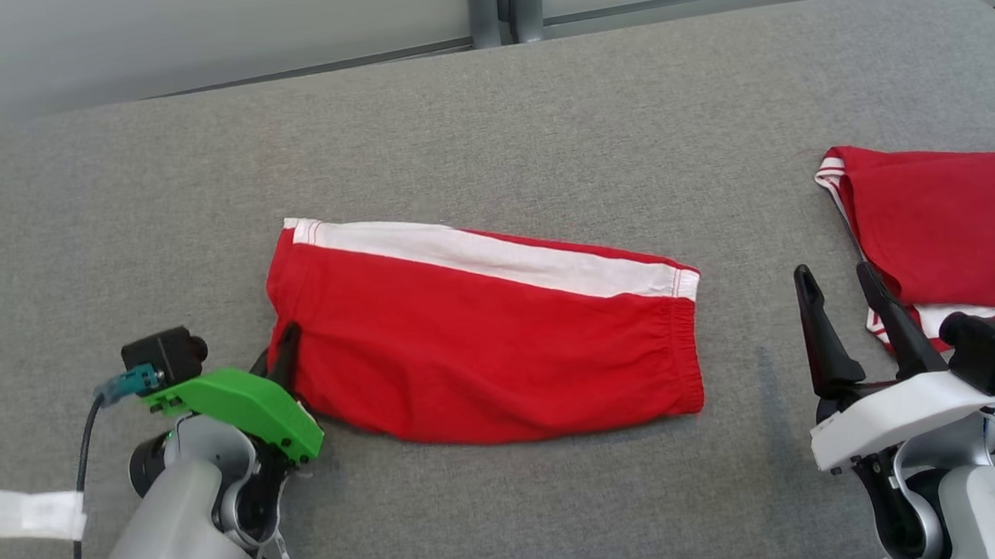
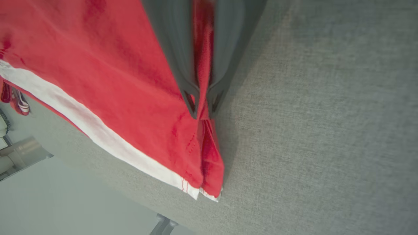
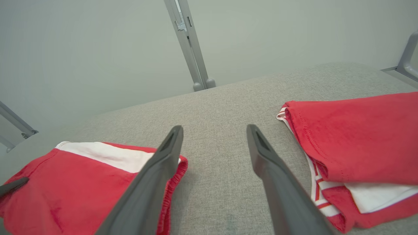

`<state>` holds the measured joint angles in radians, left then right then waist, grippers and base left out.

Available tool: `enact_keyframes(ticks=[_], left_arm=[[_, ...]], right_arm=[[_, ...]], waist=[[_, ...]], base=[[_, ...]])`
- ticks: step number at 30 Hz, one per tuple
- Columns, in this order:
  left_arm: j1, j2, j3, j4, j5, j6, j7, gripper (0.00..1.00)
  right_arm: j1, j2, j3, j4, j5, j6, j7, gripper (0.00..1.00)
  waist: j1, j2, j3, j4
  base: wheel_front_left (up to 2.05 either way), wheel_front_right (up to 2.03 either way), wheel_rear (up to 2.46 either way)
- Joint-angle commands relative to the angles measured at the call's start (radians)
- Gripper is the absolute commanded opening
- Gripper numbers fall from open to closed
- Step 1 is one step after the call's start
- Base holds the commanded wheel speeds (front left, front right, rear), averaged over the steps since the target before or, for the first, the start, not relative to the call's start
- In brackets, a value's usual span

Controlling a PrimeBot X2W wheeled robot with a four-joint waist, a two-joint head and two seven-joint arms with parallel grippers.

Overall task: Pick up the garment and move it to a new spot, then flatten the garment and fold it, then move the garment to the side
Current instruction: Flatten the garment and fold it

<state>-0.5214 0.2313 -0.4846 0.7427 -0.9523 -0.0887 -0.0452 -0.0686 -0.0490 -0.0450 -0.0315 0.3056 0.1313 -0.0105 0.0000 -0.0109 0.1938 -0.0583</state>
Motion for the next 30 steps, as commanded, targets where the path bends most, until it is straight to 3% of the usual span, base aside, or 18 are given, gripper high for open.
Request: enact_keyframes(ticks=[1, 6, 15, 23, 24, 25, 30], left_arm=[[0.024, 0.003, 0.009, -0.009, -0.011, 0.008, -0.010, 0.00], [0.145, -0.012, 0.059, -0.132, -0.075, 0.049, -0.041, 0.00], [0.350, -0.009, 0.106, -0.369, -0.124, 0.162, -0.073, 0.00], [0.428, 0.005, 0.100, -0.442, -0.105, 0.225, -0.077, 0.00], [0.429, 0.011, 0.098, -0.441, -0.095, 0.232, -0.082, 0.47], [0.430, 0.016, 0.095, -0.439, -0.085, 0.235, -0.088, 1.00], [0.425, 0.046, 0.087, -0.446, -0.029, 0.252, -0.132, 1.00]], right_arm=[[0.010, -0.003, -0.003, 0.003, 0.005, -0.001, -0.006, 1.00], [0.022, -0.003, -0.013, 0.008, 0.003, -0.001, -0.001, 1.00], [0.026, -0.003, -0.019, 0.012, -0.007, -0.001, 0.015, 1.00], [0.035, -0.003, 0.000, 0.035, 0.010, -0.001, 0.026, 1.00], [0.037, -0.003, 0.001, 0.039, 0.012, -0.001, 0.027, 1.00], [0.039, -0.003, 0.001, 0.042, 0.014, -0.001, 0.029, 1.00], [0.051, -0.003, -0.004, 0.058, 0.043, -0.001, 0.032, 1.00]], waist=[[0.0000, 0.0109, -0.010, 0.015], [0.0000, 0.0109, -0.024, 0.046], [0.0000, 0.0109, -0.043, 0.078], [0.0000, 0.0109, -0.065, 0.083], [0.0000, 0.0109, -0.069, 0.083], [0.0000, 0.0109, -0.072, 0.083], [0.0000, 0.0109, -0.087, 0.087]], base=[[0.00, 0.00, 0.00], [0.00, 0.00, 0.00], [0.00, 0.00, 0.00], [0.00, 0.00, 0.00], [0.00, 0.00, 0.00], [0.00, 0.00, 0.00], [0.00, 0.00, 0.00]])
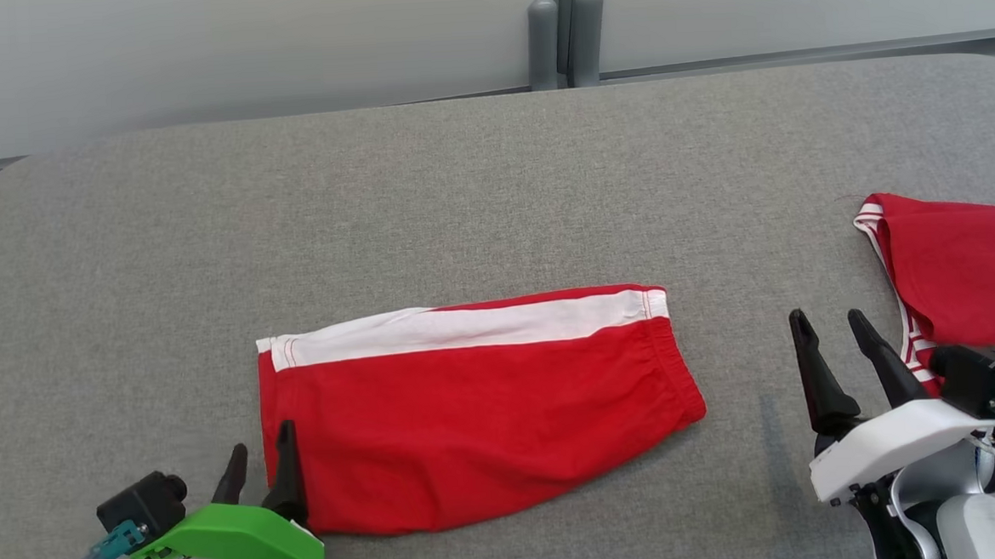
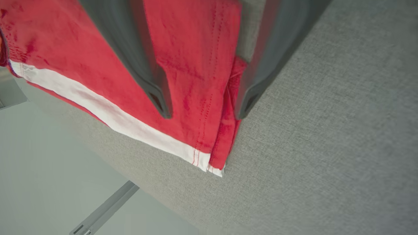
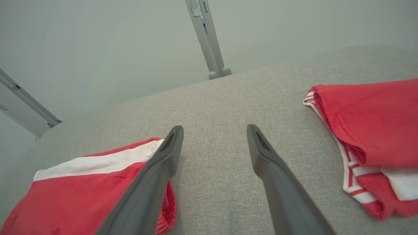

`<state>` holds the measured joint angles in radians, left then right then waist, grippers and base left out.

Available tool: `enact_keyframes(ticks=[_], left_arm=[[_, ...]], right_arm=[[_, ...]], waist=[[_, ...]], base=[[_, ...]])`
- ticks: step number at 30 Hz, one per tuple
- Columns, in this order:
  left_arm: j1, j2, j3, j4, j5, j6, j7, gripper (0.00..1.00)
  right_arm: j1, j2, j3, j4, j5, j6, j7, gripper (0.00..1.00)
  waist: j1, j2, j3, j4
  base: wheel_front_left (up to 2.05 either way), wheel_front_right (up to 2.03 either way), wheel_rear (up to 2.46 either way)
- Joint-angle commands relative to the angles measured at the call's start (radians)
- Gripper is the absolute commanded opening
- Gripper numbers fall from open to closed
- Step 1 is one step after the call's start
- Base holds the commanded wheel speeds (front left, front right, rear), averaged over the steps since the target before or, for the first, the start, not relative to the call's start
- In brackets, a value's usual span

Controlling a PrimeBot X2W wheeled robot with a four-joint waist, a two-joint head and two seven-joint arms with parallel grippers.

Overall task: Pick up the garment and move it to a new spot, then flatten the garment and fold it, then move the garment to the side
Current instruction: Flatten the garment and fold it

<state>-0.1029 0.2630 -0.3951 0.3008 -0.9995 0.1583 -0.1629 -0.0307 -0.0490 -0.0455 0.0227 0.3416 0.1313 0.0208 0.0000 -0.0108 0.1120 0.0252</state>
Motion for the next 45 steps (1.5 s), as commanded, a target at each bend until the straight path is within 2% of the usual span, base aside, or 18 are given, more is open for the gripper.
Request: enact_keyframes(ticks=[1, 8, 20, 30, 31, 32, 33, 34, 35, 41, 45], left_arm=[[0.003, 0.024, -0.004, -0.009, 0.038, 0.010, -0.026, 1.00], [0.000, 0.059, -0.013, -0.078, 0.153, 0.036, -0.084, 1.00], [0.018, 0.023, -0.047, -0.160, 0.214, 0.061, -0.094, 1.00], [0.013, 0.008, -0.036, -0.155, 0.221, 0.051, -0.099, 1.00], [0.013, 0.006, -0.034, -0.154, 0.222, 0.051, -0.100, 1.00], [0.014, 0.005, -0.034, -0.154, 0.224, 0.050, -0.100, 1.00], [0.014, 0.003, -0.032, -0.153, 0.225, 0.050, -0.100, 1.00], [0.013, 0.003, -0.030, -0.153, 0.226, 0.050, -0.100, 1.00], [0.014, 0.001, -0.028, -0.152, 0.226, 0.049, -0.101, 1.00], [0.014, -0.001, -0.015, -0.150, 0.231, 0.047, -0.102, 1.00], [0.016, -0.003, -0.017, -0.156, 0.237, 0.047, -0.103, 1.00]], right_arm=[[0.016, -0.003, -0.005, 0.006, 0.013, -0.001, 0.003, 1.00], [0.052, -0.003, 0.019, 0.033, 0.109, -0.001, 0.052, 1.00], [0.010, -0.003, 0.087, 0.128, 0.208, 0.000, 0.210, 1.00], [-0.052, -0.003, 0.082, 0.283, 0.355, 0.000, 0.186, 1.00], [-0.060, -0.003, 0.084, 0.298, 0.365, 0.000, 0.181, 0.98], [-0.069, -0.003, 0.087, 0.312, 0.367, 0.000, 0.175, 0.54], [-0.079, -0.003, 0.089, 0.325, 0.369, 0.000, 0.168, 0.36], [-0.088, -0.003, 0.093, 0.335, 0.366, 0.000, 0.161, 0.24], [-0.097, -0.003, 0.098, 0.343, 0.363, 0.000, 0.153, 0.00], [-0.131, -0.004, 0.093, 0.345, 0.346, 0.000, 0.124, 0.00], [-0.137, -0.004, 0.055, 0.313, 0.320, 0.000, 0.138, 0.00]], waist=[[0.0000, 0.0108, -0.008, 0.005], [0.0000, 0.0108, -0.019, 0.025], [0.0000, 0.0108, -0.009, 0.100], [0.0000, 0.0108, 0.018, 0.171], [0.0000, 0.0108, 0.020, 0.174], [0.0000, 0.0108, 0.021, 0.176], [0.0000, 0.0108, 0.022, 0.177], [0.0000, 0.0108, 0.023, 0.178], [0.0000, 0.0108, 0.024, 0.178], [0.0000, 0.0108, 0.024, 0.155], [0.0000, 0.0108, 0.025, 0.129]], base=[[0.00, 0.00, 0.00], [0.00, 0.00, 0.00], [0.00, 0.00, 0.00], [0.00, 0.00, 0.00], [0.00, 0.00, 0.00], [0.00, 0.00, 0.00], [0.00, 0.00, 0.00], [0.00, 0.00, 0.00], [0.00, 0.00, 0.00], [0.00, 0.00, 0.00], [0.00, 0.00, 0.00]])
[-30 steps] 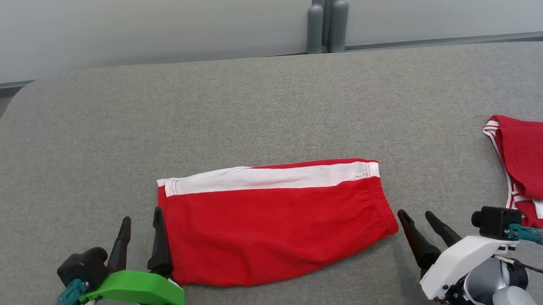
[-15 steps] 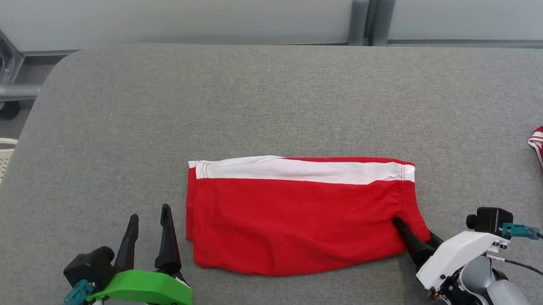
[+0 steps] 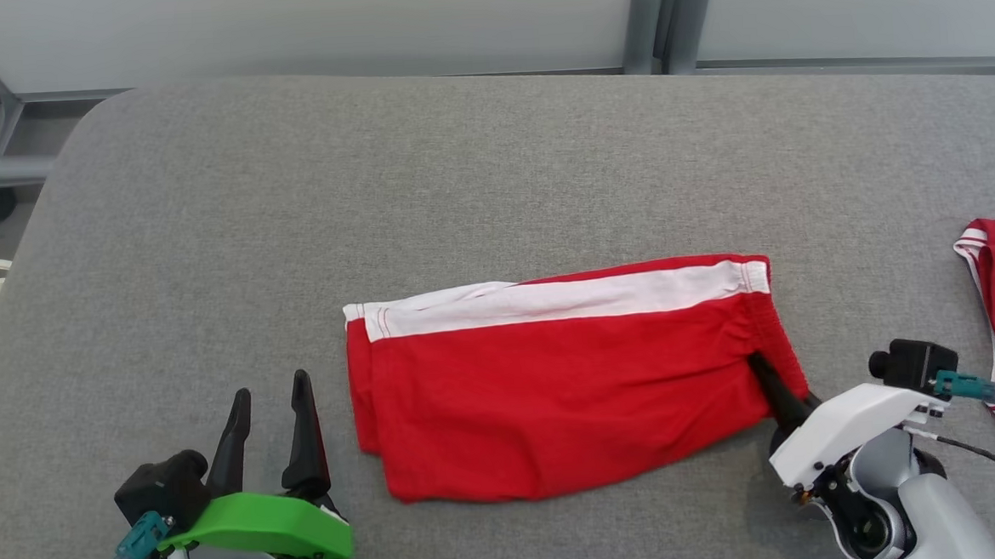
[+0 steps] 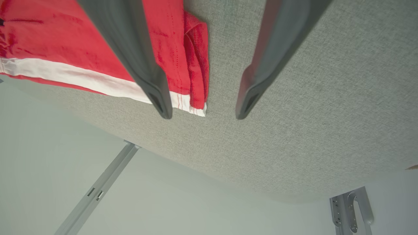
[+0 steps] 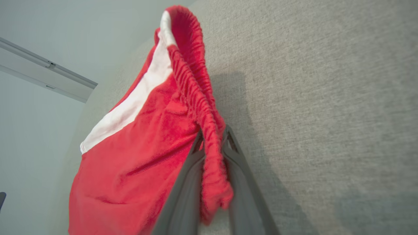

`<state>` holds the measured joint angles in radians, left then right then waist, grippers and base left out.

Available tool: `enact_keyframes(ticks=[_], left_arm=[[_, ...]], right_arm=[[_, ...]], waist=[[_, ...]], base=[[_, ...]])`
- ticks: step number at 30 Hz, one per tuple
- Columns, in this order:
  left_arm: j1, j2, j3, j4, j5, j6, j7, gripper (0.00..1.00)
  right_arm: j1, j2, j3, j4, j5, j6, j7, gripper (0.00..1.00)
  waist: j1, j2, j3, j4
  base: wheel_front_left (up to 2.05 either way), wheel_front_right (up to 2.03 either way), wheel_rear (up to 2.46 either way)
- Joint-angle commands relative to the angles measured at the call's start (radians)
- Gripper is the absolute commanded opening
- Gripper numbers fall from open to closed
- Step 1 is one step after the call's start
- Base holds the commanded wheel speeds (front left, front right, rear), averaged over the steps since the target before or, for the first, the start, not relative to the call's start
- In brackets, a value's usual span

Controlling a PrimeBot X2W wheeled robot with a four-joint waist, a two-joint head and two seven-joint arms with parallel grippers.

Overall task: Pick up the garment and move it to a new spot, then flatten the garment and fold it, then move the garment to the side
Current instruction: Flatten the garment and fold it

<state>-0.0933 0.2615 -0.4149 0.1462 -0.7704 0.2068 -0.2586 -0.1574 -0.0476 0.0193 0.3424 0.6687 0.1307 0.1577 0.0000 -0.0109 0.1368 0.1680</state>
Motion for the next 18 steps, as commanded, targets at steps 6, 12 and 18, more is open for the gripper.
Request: enact_keyframes(ticks=[6, 12, 18], left_arm=[[-0.012, -0.006, -0.008, -0.020, 0.019, -0.007, -0.005, 1.00], [-0.026, -0.011, -0.025, -0.036, 0.027, -0.011, 0.000, 1.00], [-0.030, -0.012, -0.030, -0.040, 0.026, -0.009, 0.003, 1.00]], right_arm=[[-0.015, -0.056, -0.143, -0.076, -0.076, 0.000, 0.062, 0.00], [-0.021, -0.105, -0.306, -0.107, -0.129, 0.000, 0.132, 0.00], [-0.039, -0.084, -0.362, -0.170, -0.172, 0.000, 0.208, 0.00]], waist=[[0.0000, 0.0109, 0.005, -0.056], [0.0000, 0.0109, 0.009, -0.077], [0.0000, 0.0109, 0.011, -0.099]], base=[[0.00, 0.00, 0.00], [0.00, 0.00, 0.00], [0.00, 0.00, 0.00]])
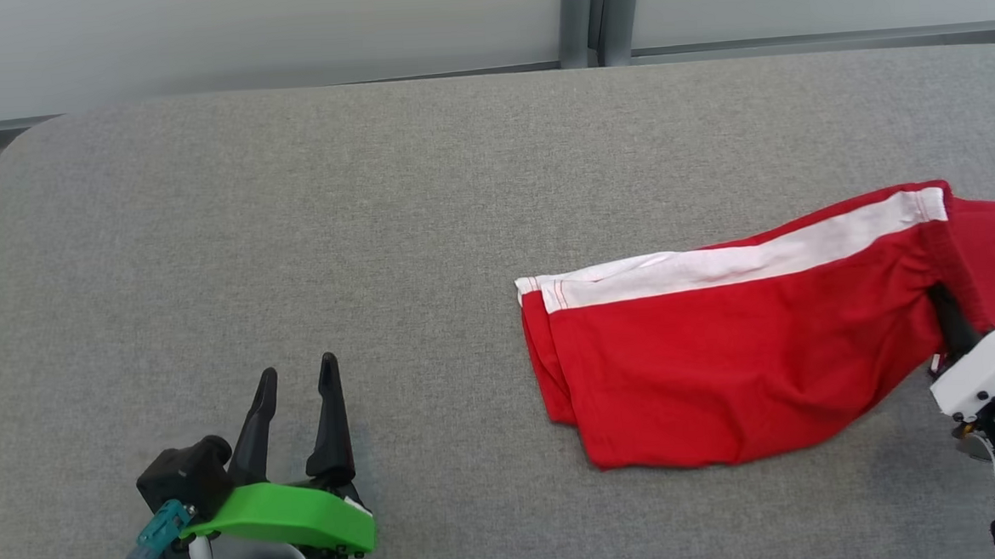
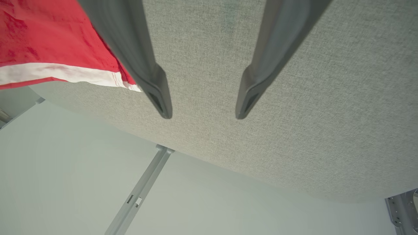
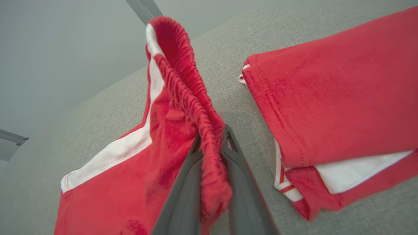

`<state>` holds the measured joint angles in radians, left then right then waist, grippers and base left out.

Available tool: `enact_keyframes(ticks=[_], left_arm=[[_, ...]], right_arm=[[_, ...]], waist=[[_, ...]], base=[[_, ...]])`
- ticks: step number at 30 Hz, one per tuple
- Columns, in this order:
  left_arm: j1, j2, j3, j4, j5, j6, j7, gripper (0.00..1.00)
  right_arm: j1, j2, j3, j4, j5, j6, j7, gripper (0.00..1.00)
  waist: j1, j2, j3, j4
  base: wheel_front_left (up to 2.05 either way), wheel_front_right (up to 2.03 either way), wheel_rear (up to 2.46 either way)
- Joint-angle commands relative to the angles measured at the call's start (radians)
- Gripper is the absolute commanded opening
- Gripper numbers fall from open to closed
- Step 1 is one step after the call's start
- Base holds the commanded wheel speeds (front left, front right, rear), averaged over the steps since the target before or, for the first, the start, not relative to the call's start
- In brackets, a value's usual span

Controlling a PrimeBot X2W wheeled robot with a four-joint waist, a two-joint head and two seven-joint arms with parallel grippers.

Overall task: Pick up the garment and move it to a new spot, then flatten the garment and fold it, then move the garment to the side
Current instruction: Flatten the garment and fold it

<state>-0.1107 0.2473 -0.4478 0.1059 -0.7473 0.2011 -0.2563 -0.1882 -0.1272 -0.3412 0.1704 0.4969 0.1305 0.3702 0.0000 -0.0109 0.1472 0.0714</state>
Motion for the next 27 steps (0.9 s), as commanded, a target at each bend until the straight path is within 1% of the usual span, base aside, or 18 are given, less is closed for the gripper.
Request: enact_keyframes(ticks=[1, 7, 12, 16, 18, 19, 21, 24, 27], left_arm=[[-0.013, 0.001, 0.001, 0.001, 0.003, -0.002, 0.000, 1.00], [-0.014, -0.004, -0.005, -0.002, 0.001, -0.001, 0.001, 1.00], [-0.017, -0.005, -0.010, -0.005, 0.000, 0.001, 0.003, 1.00], [-0.020, -0.005, -0.013, -0.009, -0.001, 0.002, 0.004, 1.00], [-0.021, -0.005, -0.014, -0.012, -0.002, 0.002, 0.003, 1.00], [-0.022, -0.008, -0.013, -0.015, -0.003, 0.002, 0.002, 1.00], [-0.023, -0.008, -0.013, -0.015, -0.004, 0.000, 0.002, 1.00], [-0.026, -0.011, -0.013, -0.010, -0.006, -0.005, 0.001, 1.00], [-0.027, -0.017, -0.017, -0.005, -0.007, -0.007, 0.000, 1.00]], right_arm=[[-0.007, 0.005, 0.006, -0.011, 0.006, 0.000, 0.008, 0.00], [0.018, 0.047, 0.085, -0.120, 0.059, 0.000, 0.063, 0.00], [0.049, 0.065, 0.178, -0.222, 0.064, 0.000, 0.093, 0.00], [0.069, 0.071, 0.258, -0.265, 0.070, 0.000, 0.097, 0.00], [0.071, 0.074, 0.307, -0.262, 0.056, 0.000, 0.089, 0.00], [0.065, 0.075, 0.354, -0.243, 0.022, 0.000, 0.077, 0.00], [0.051, 0.075, 0.404, -0.217, -0.029, 0.000, 0.059, 0.00], [0.030, 0.076, 0.472, -0.156, -0.074, 0.000, 0.038, 0.00], [0.004, 0.075, 0.518, -0.083, -0.137, 0.000, 0.015, 0.00]], waist=[[0.0000, 0.0109, 0.000, -0.005], [0.0000, 0.0109, -0.007, -0.019], [0.0000, 0.0109, -0.012, -0.020], [0.0000, 0.0109, -0.014, -0.015], [0.0000, 0.0109, -0.015, -0.012], [0.0000, 0.0109, -0.015, -0.008], [0.0000, 0.0109, -0.016, -0.002], [0.0000, 0.0109, -0.016, 0.009], [0.0000, 0.0109, -0.017, 0.023]], base=[[0.00, 0.00, 0.00], [0.00, 0.00, 0.00], [0.00, 0.00, 0.00], [0.00, 0.00, 0.00], [0.00, 0.00, 0.00], [0.00, 0.00, 0.00], [0.00, 0.00, 0.00], [0.00, 0.00, 0.00], [0.00, 0.00, 0.00]])
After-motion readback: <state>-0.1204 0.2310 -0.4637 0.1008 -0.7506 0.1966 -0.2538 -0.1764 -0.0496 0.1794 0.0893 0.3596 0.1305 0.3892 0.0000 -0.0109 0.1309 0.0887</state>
